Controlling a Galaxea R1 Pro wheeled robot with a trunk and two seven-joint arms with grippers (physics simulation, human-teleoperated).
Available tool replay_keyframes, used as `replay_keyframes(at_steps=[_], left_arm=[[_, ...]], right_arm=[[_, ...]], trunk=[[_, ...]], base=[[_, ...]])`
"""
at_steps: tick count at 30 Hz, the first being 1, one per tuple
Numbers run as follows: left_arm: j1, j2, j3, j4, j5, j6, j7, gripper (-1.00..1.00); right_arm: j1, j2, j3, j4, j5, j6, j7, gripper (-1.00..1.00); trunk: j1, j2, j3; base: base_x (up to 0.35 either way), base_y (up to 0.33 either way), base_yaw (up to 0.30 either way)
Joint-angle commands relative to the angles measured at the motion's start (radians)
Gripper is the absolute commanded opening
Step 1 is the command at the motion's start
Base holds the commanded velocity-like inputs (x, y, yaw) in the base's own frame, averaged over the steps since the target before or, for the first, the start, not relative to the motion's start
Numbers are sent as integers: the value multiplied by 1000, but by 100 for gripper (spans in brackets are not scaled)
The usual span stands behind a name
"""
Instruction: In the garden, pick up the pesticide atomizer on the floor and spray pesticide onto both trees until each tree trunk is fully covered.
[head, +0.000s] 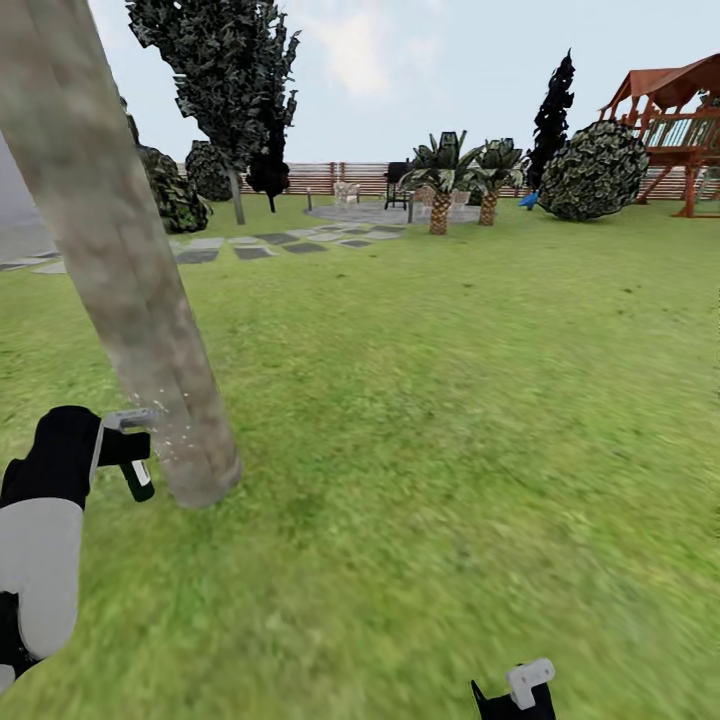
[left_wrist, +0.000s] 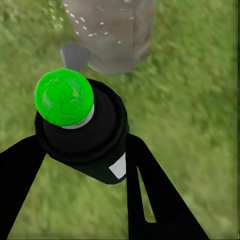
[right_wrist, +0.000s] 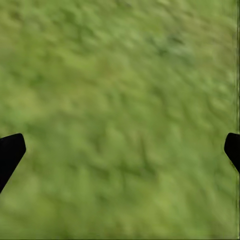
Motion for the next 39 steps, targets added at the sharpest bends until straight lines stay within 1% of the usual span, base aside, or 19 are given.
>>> replay_keyframes(at_steps=[1,10,21,23,25,30,39], left_arm=[[0,0,3,0,-10,3,-10,-100],[3,2,4,1,-10,3,-10,-100],[6,8,8,7,-12,2,-9,-100],[26,10,12,10,-13,1,-9,-100],[61,14,17,11,-14,-1,-8,-100],[105,17,18,12,-14,-5,-7,-100],[113,15,19,12,-12,-9,-3,-100]], right_arm=[[0,0,-9,0,2,-3,8,100],[0,0,-9,0,2,-3,8,100],[0,0,-9,0,2,-3,8,100],[0,0,-9,0,2,-3,8,100],[0,0,-9,0,2,-3,8,100],[0,1,-9,0,2,-3,8,100],[0,1,-8,0,2,-3,8,100]], trunk=[[0,0,-1],[0,0,-1],[0,0,-1],[0,0,-1],[0,0,-1],[0,0,-1],[0,0,-1]], base=[[16,-277,0],[110,-275,0],[-17,-277,0],[40,-277,0],[90,-277,4],[122,-276,173],[198,-227,274]])
